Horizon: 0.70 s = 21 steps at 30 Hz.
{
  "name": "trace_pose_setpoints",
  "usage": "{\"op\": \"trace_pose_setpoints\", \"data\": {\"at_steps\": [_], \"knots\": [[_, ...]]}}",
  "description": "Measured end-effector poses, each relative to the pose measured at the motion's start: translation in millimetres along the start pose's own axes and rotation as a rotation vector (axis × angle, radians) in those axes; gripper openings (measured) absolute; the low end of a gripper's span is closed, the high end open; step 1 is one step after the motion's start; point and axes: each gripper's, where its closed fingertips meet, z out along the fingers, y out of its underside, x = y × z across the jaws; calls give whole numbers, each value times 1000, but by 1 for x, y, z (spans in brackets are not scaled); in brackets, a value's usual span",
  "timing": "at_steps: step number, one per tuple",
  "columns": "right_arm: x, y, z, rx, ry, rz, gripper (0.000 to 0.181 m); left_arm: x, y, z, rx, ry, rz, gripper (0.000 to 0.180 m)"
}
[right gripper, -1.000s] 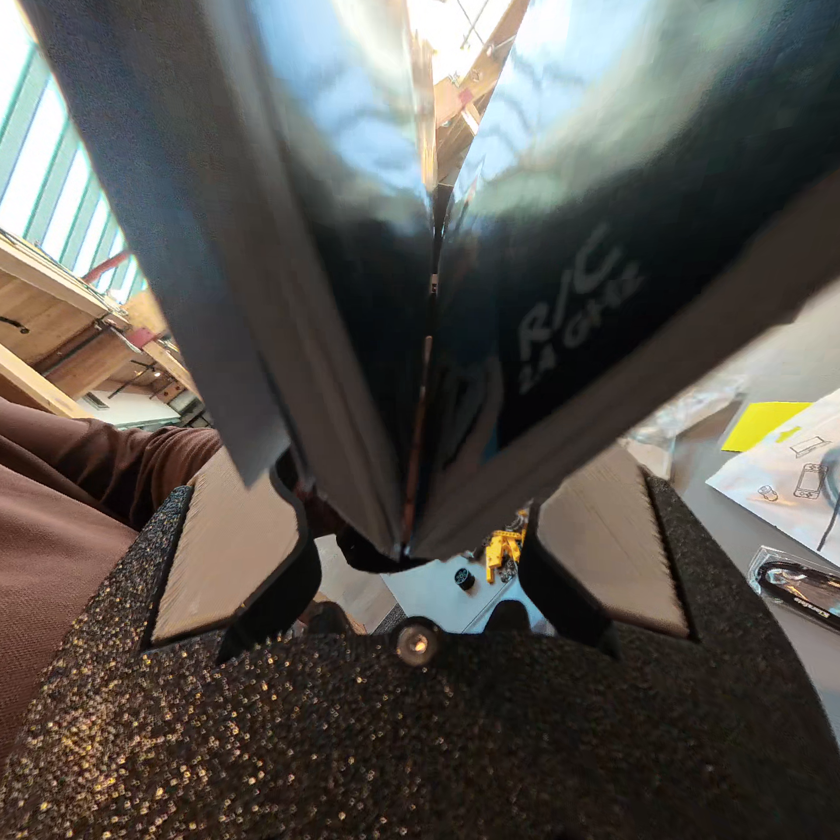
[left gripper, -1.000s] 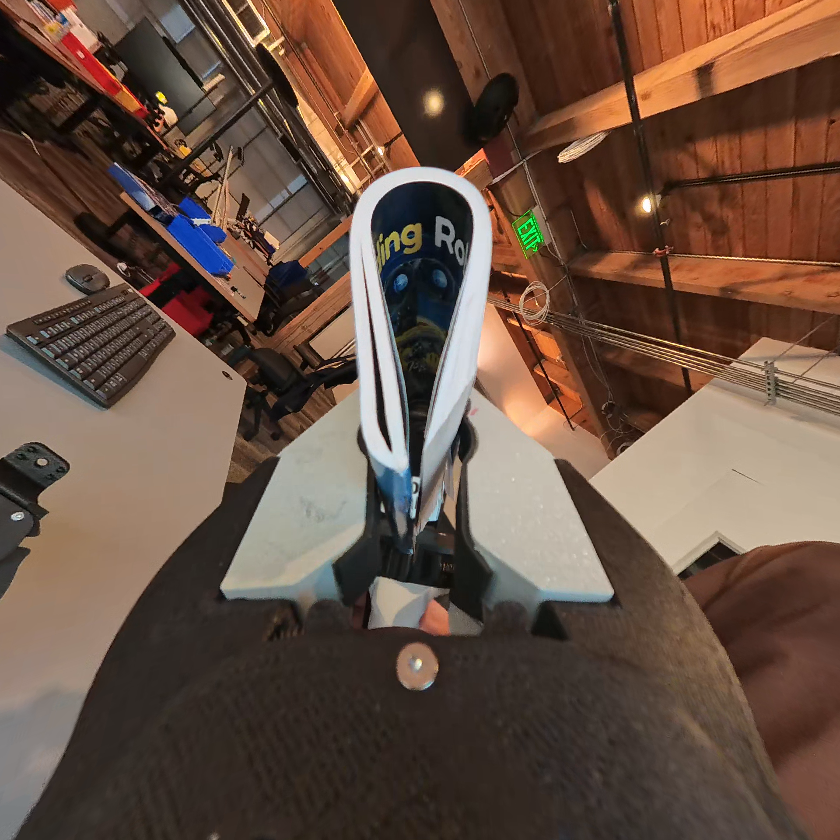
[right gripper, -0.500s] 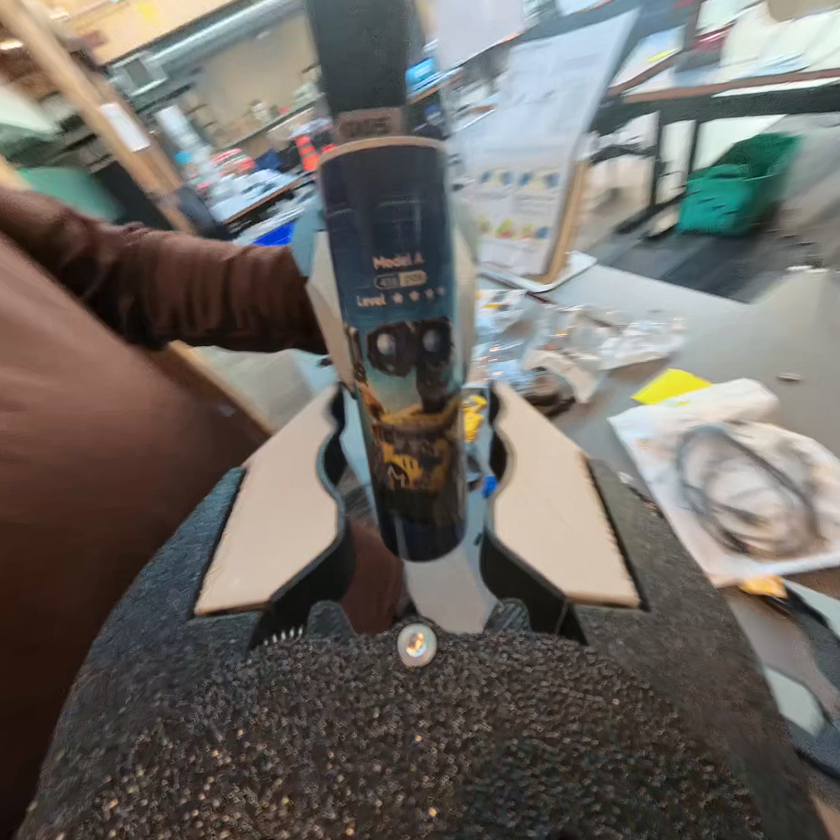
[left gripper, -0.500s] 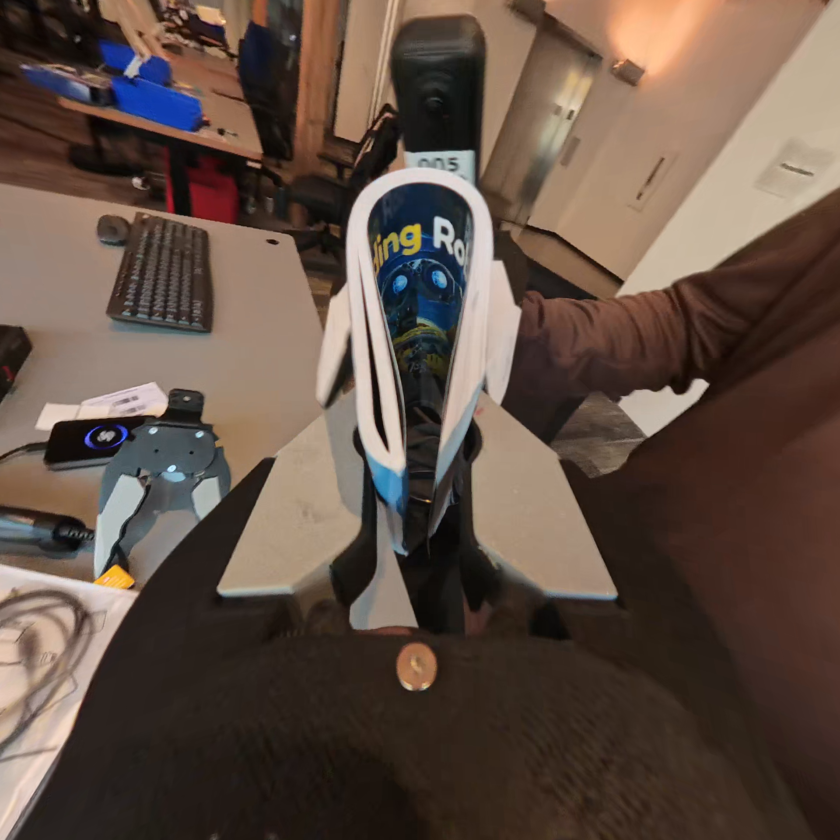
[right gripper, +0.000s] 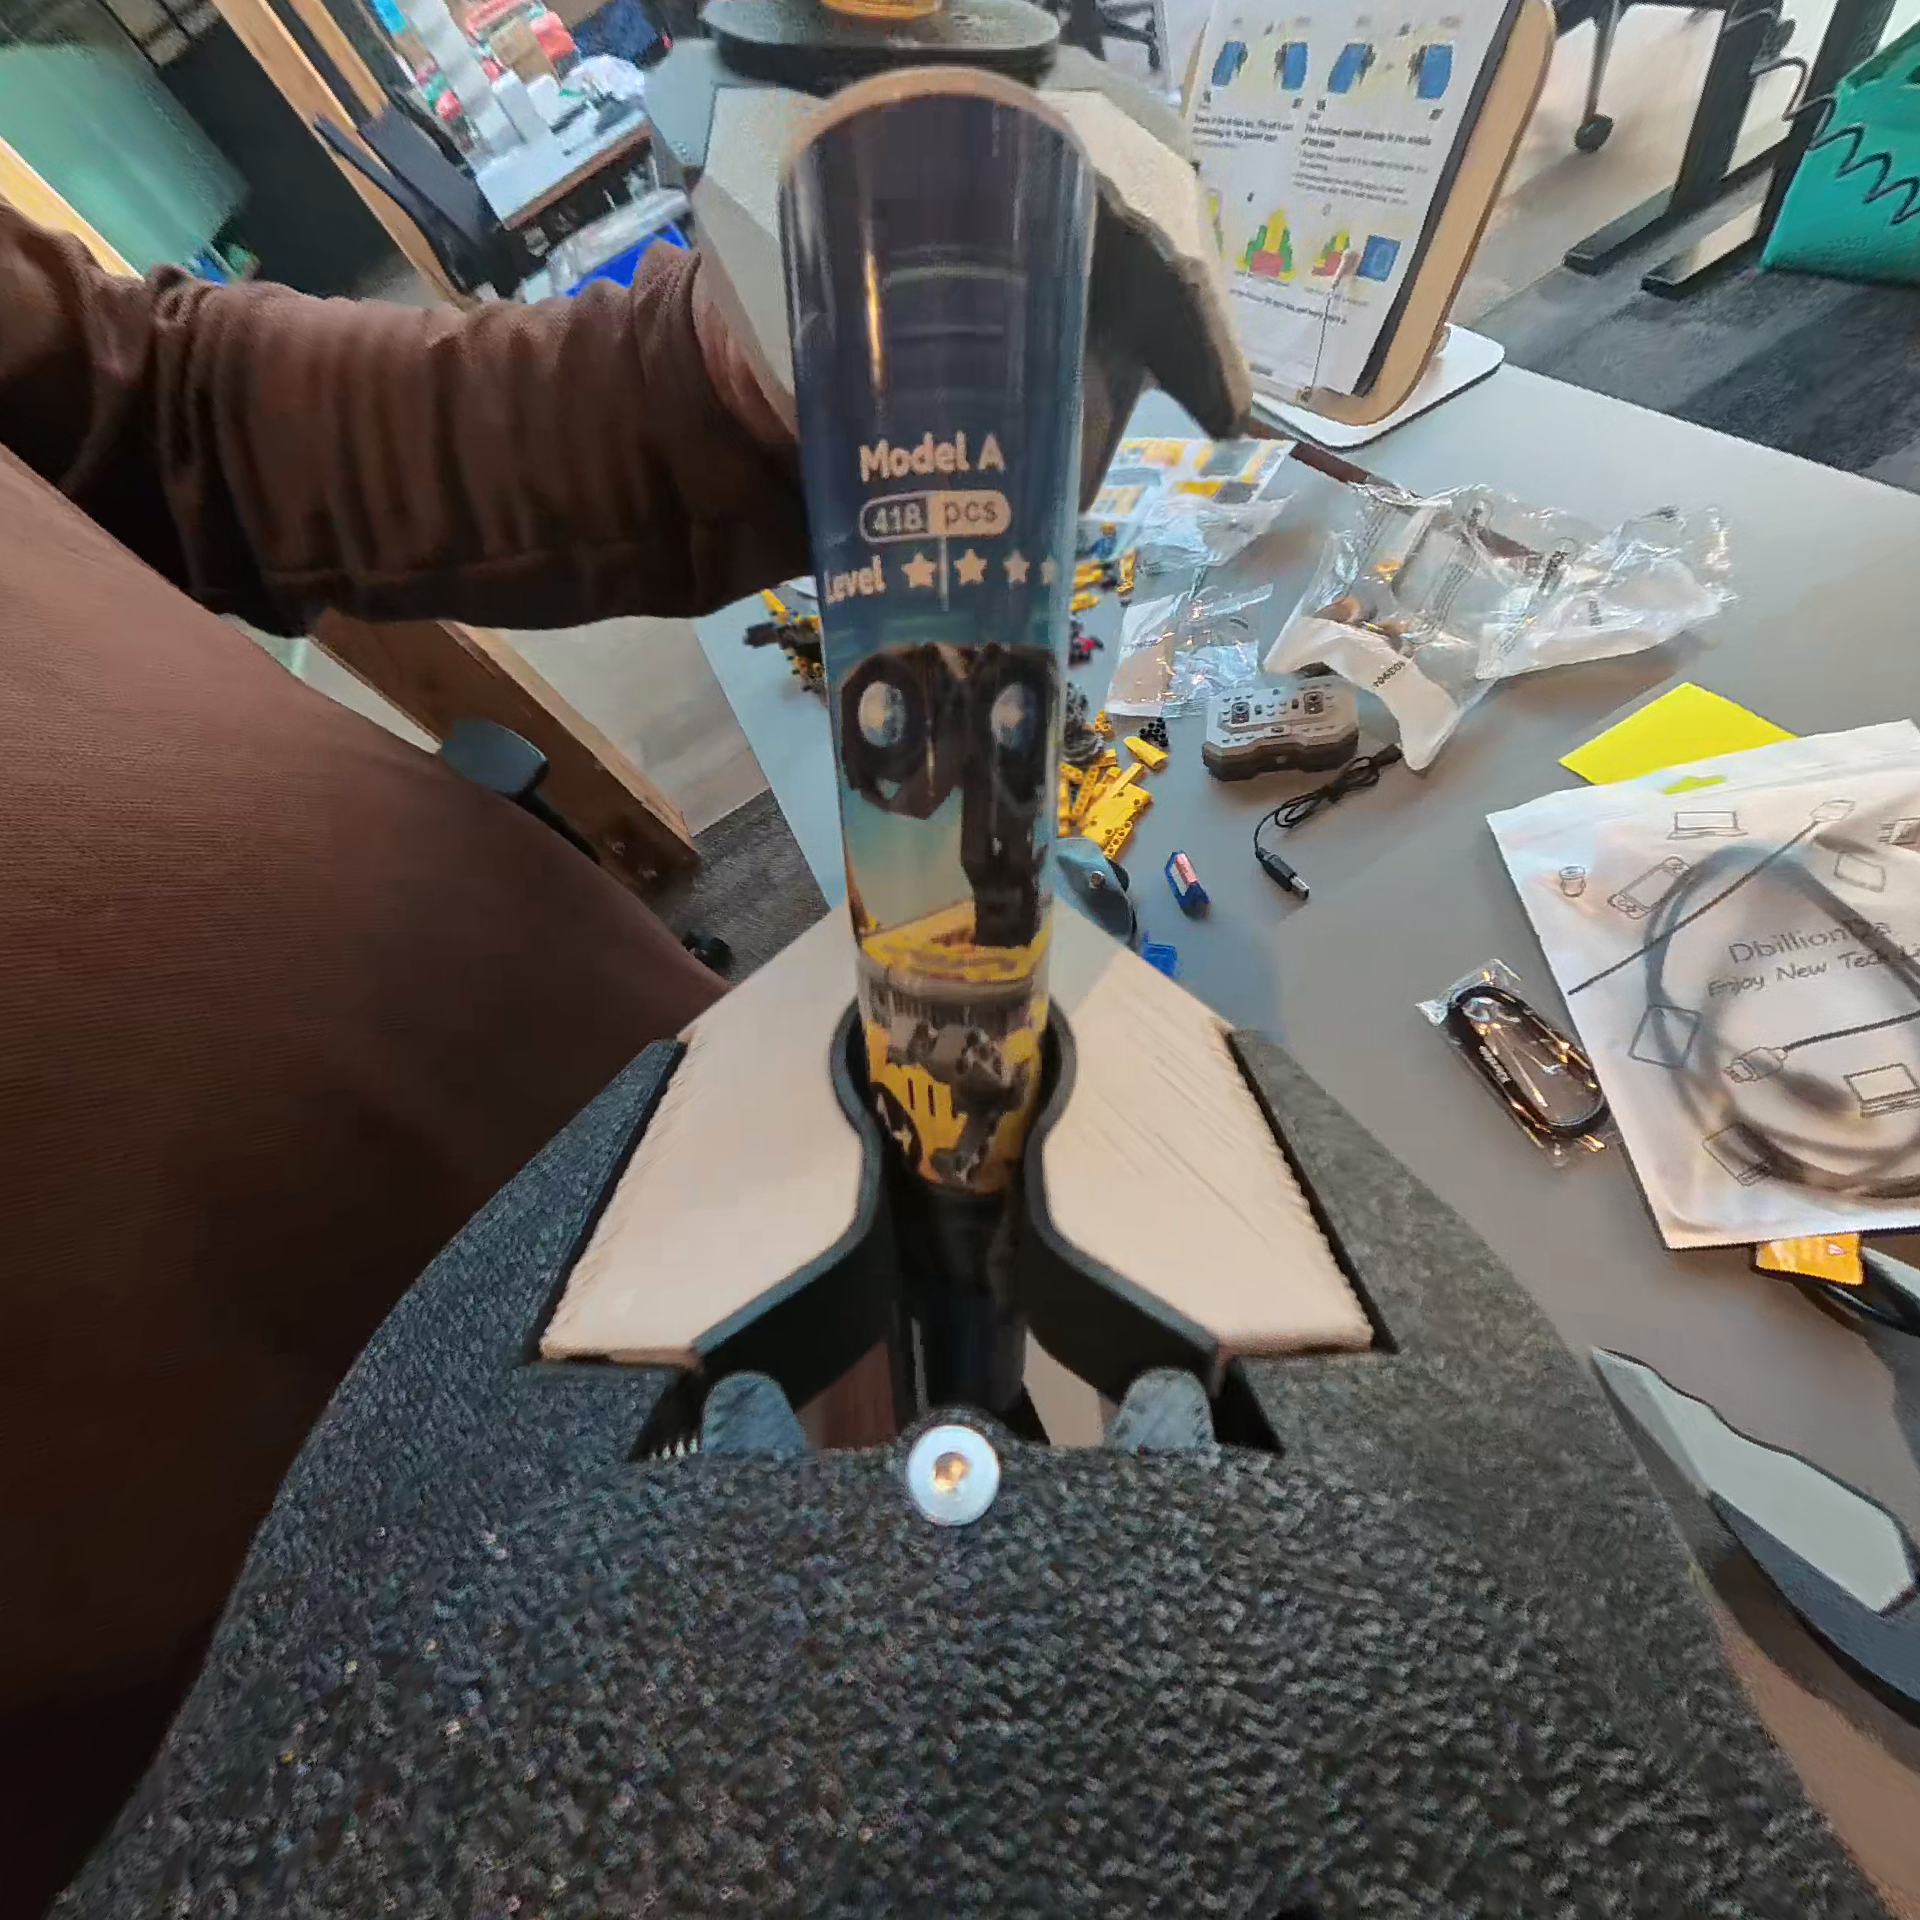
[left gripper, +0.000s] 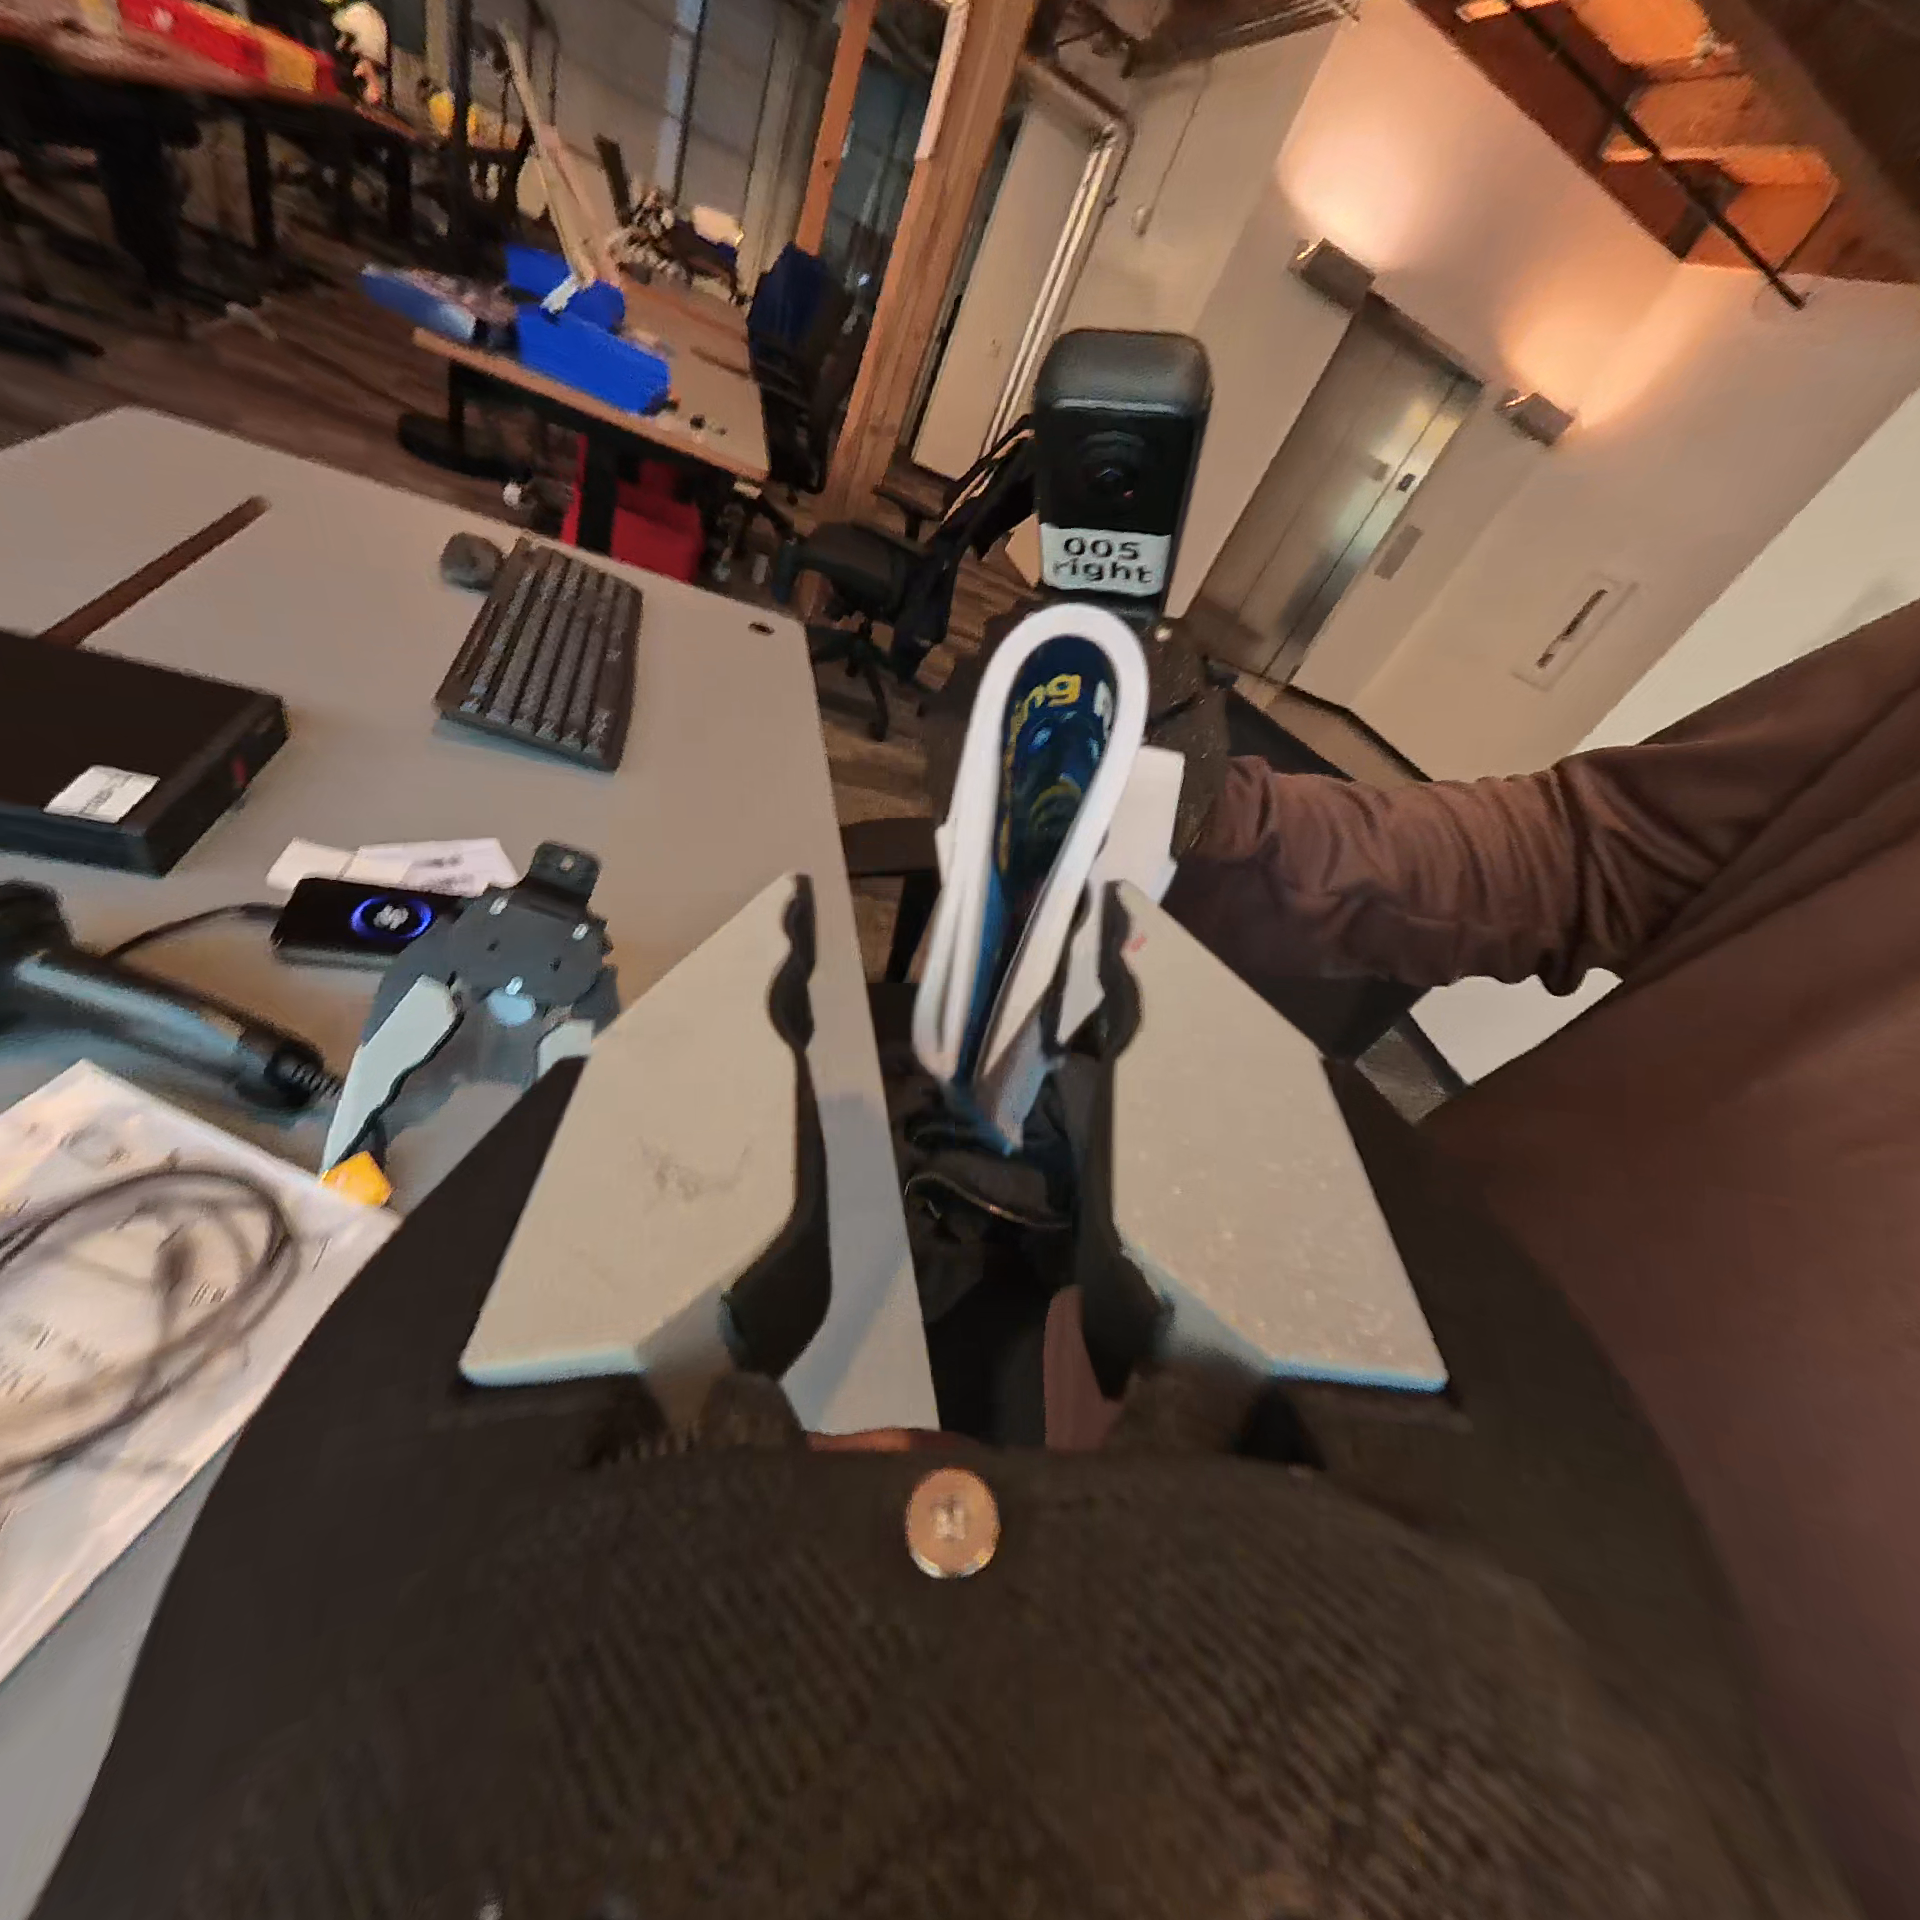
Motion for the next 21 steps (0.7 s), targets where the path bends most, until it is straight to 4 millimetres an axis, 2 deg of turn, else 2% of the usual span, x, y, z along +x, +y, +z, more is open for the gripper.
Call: {"op": "trace_pose_setpoints", "data": {"at_steps": [1, 4, 7, 9, 12, 16, 19, 21], "knots": [[2, 1, 0, 12, -11, 17, 13, -4, 1, -8, -9, -14, -19, 56], [7, 10, 5, 54, -72, 95, 11, -12, 11, -27, -52, -13, -84, 51], [9, 26, 17, 52, -139, 132, 13, -27, 30, -38, -220, -117, -114, 55], [10, 39, 24, 16, -163, 132, 14, -28, 44, -47, -430, -183, -117, 45], [17, 53, 34, -59, -149, 123, 16, -37, 76, -80, -900, -362, -32, 51], [17, 55, 47, -93, -150, 101, 16, -40, 105, -99, -1254, -453, 111, 52], [17, 56, 53, -88, -151, 111, 16, -36, 129, -92, -1278, -408, 95, 62], [15, 57, 52, -82, -160, 128, 16, -36, 133, -70, -1078, -371, 36, 69]]}}
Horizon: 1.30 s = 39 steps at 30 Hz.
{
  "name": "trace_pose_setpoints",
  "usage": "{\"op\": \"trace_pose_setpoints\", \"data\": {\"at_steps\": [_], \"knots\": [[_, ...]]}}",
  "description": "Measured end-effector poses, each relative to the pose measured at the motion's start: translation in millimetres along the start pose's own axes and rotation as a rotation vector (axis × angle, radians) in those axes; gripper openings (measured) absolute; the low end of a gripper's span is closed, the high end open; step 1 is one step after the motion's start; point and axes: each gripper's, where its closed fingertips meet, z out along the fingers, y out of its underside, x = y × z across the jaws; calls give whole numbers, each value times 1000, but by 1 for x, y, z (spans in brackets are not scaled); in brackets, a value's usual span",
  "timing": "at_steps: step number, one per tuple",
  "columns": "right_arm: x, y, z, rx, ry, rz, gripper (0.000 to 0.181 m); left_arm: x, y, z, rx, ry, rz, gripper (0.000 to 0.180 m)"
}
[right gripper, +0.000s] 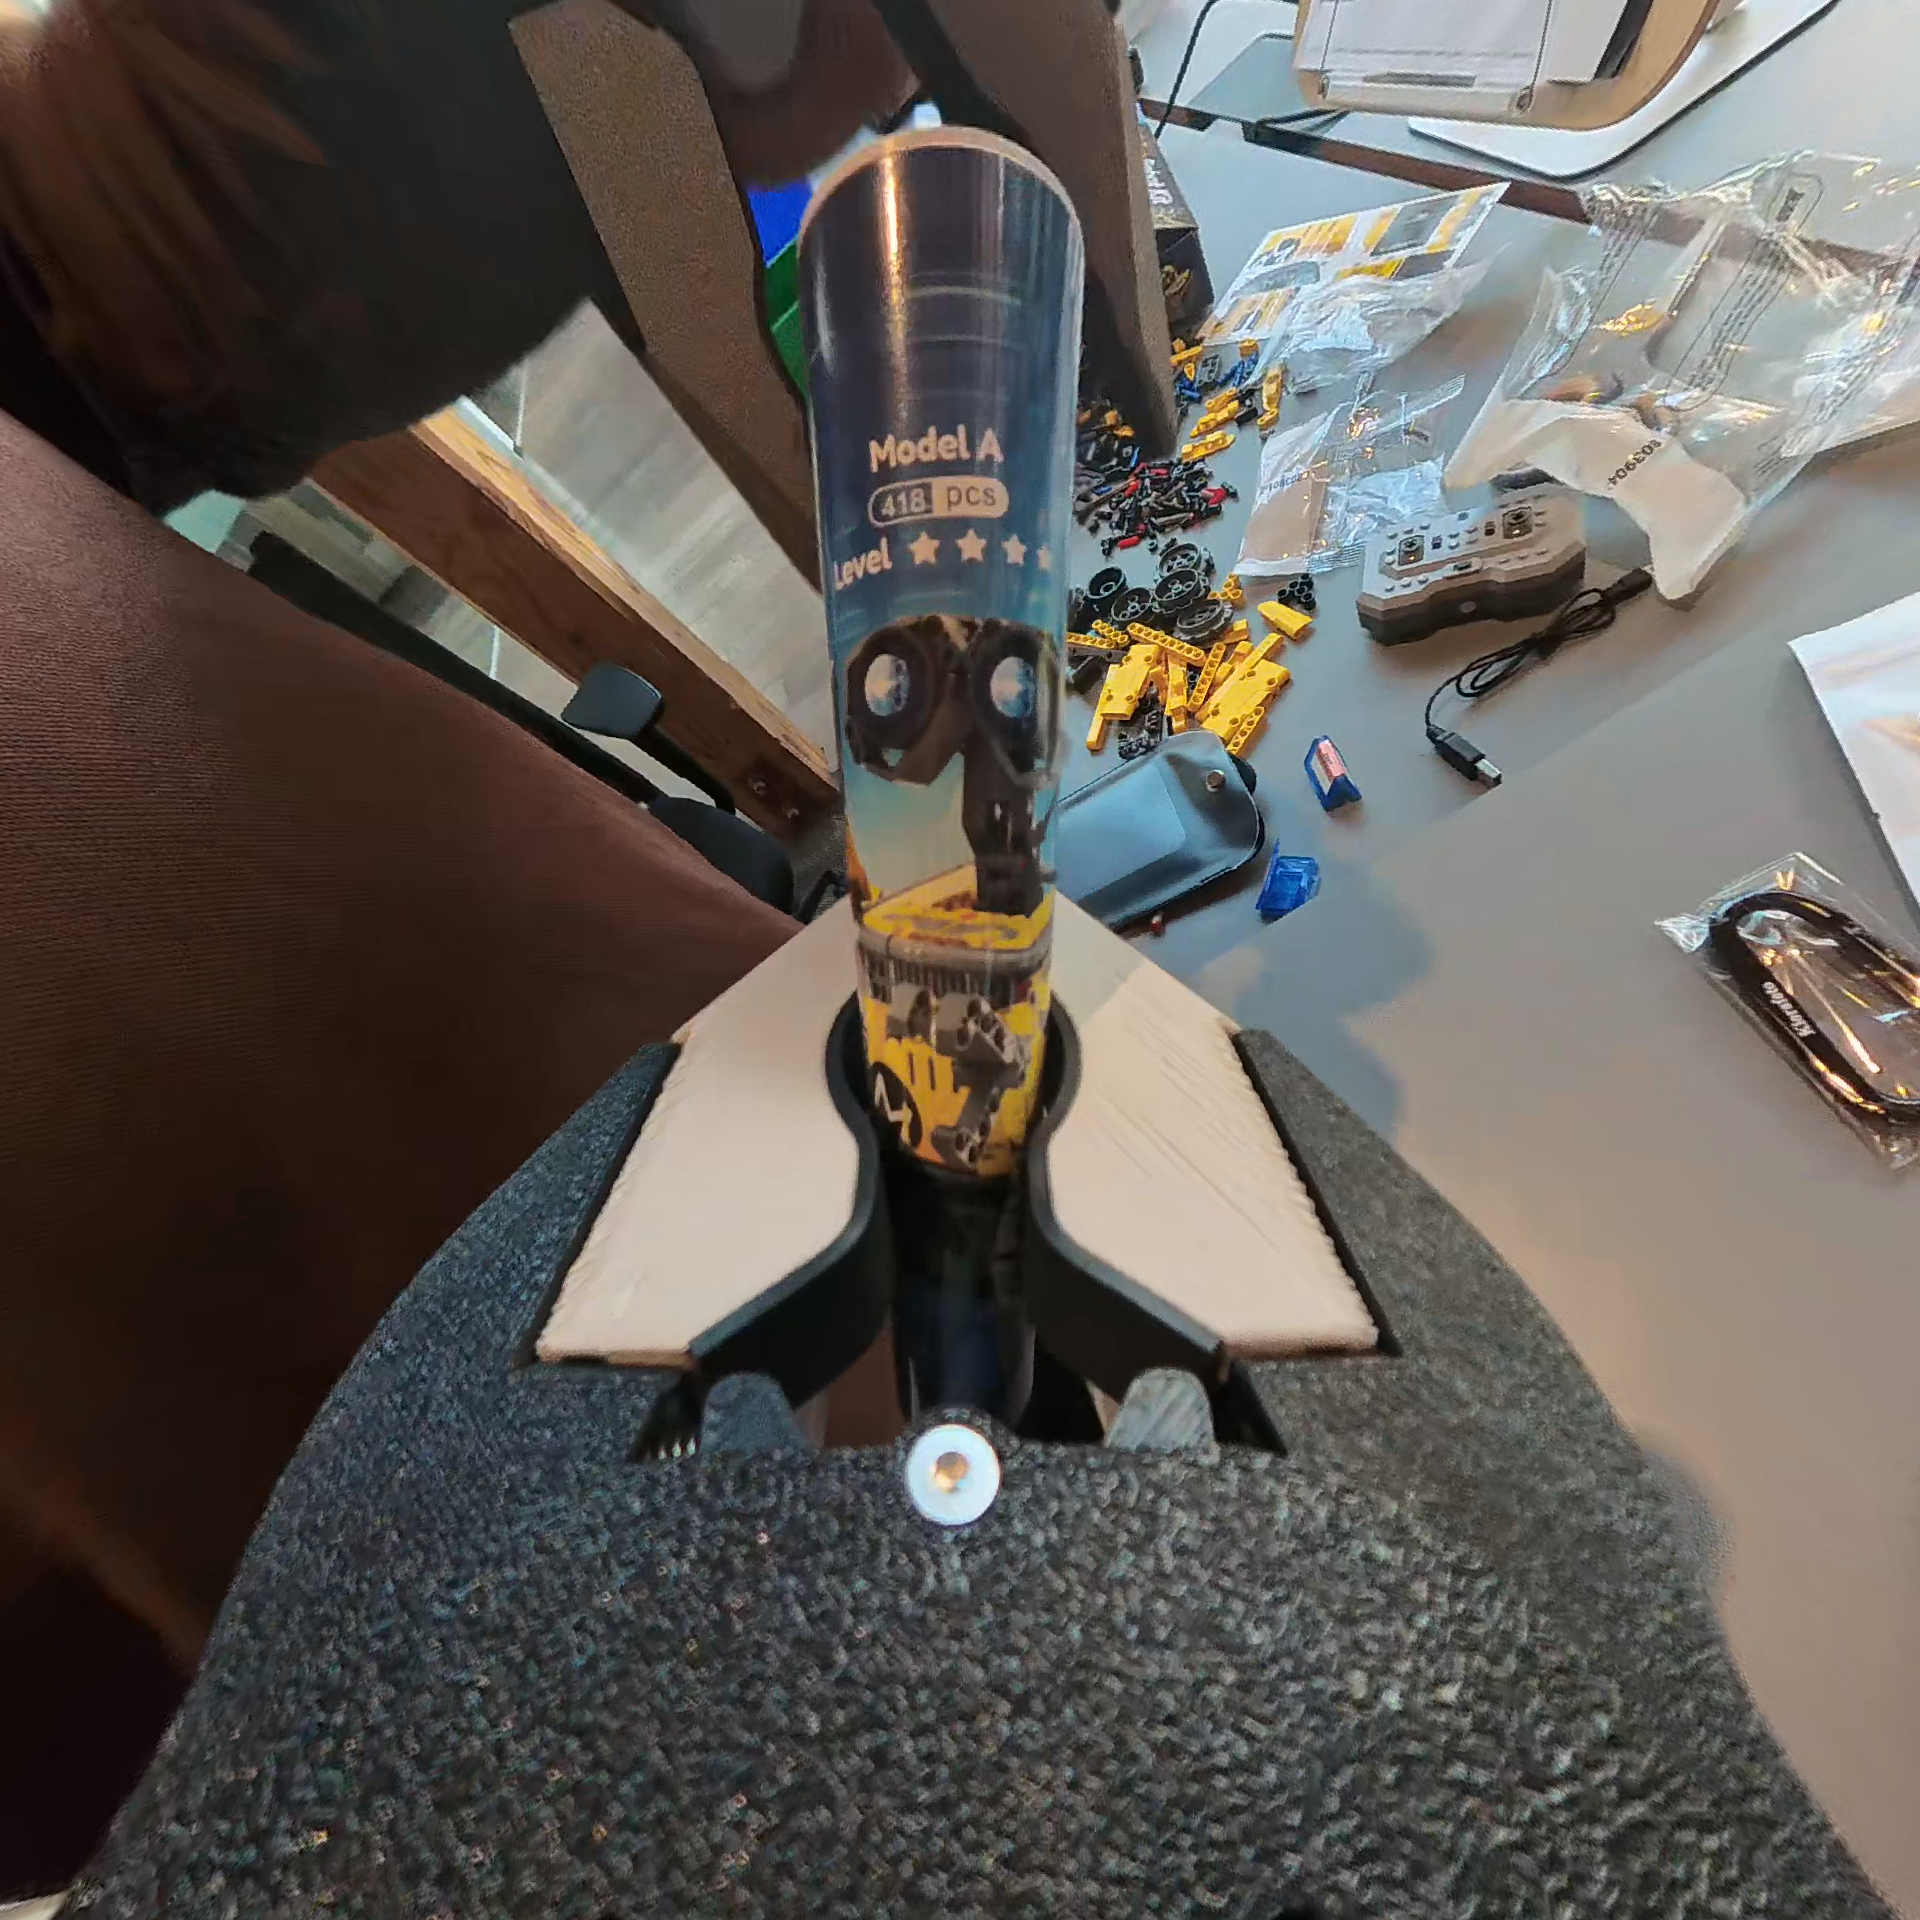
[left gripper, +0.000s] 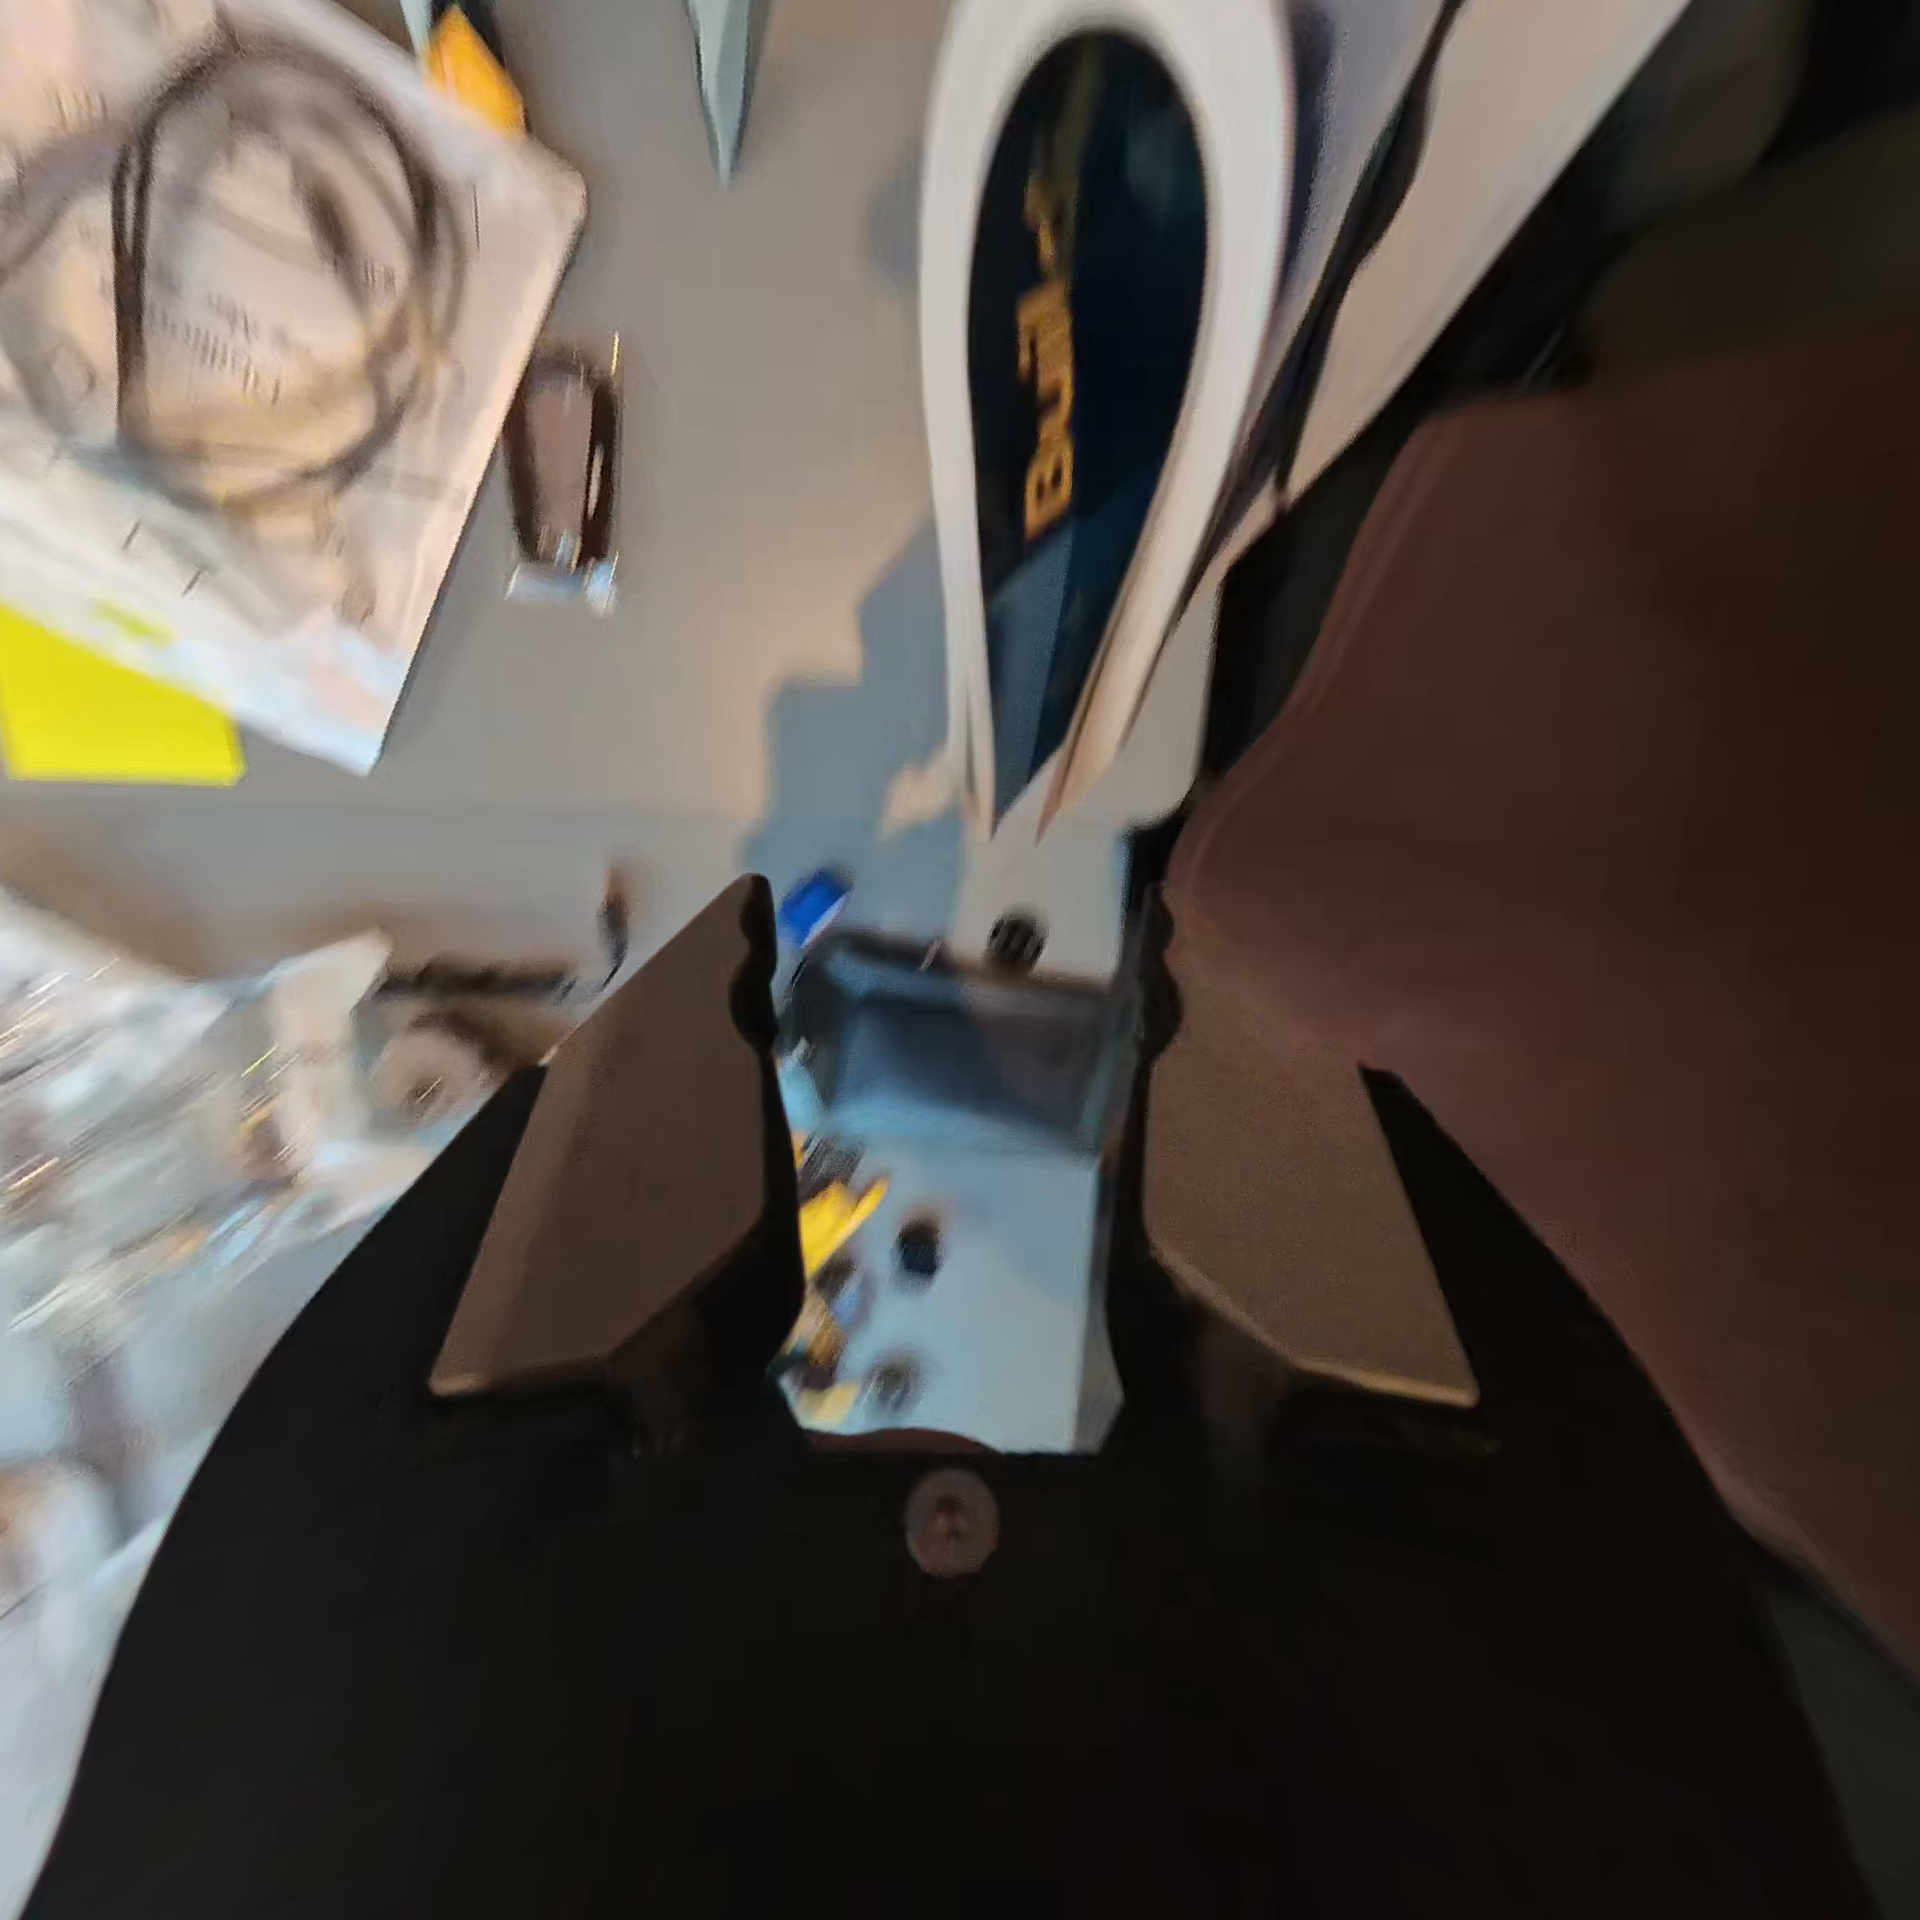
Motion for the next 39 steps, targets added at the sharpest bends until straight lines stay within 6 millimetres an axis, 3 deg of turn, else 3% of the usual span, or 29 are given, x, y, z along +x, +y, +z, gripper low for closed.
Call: {"op": "trace_pose_setpoints", "data": {"at_steps": [3, 4, 6, 9, 18, 25, 29, 33, 36, 39], "knots": [[-6, 4, -2, -15, -21, 27, 18, 41, -36, 5, 372, 326, -153, 67], [-8, 6, -1, -26, -27, 27, 19, 46, -44, 4, 471, 385, -190, 61], [-15, 6, 0, -41, -46, 23, 19, 44, -49, 5, 579, 435, -247, 29], [-14, 1, -1, -33, -41, 29, 18, 43, -53, -2, 681, 483, -263, 12], [-24, -35, -8, 150, -112, 65, 33, 40, -66, -42, 854, 511, -262, 8], [-21, -49, -22, 225, -118, 56, 43, 34, -74, -53, 922, 564, -303, 8], [-7, -47, -35, 248, -77, 98, 48, 20, -79, -53, 999, 613, -447, 8], [17, -21, -40, 195, -22, 211, 51, 13, -87, -29, 1065, 716, -699, 8], [13, -14, -45, 263, -134, 303, 55, 20, -89, -17, 1086, 826, -773, 8], [5, -11, -50, 338, -217, 336, 61, 25, -93, -17, 1081, 835, -718, 8]]}}
